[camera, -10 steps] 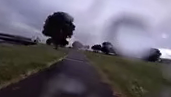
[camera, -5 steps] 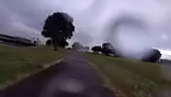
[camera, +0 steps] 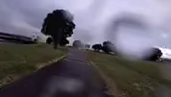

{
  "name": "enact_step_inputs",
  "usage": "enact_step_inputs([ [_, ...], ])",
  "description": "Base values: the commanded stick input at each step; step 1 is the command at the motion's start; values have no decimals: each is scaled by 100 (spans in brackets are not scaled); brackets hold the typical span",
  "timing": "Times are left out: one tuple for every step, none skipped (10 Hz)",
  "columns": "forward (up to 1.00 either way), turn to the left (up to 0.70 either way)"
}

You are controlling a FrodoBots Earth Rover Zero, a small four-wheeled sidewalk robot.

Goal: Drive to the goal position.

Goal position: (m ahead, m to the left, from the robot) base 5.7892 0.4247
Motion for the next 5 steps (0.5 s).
enact_step_inputs([
  [70,10],
  [70,14],
  [70,11],
  [70,8],
  [70,5],
])
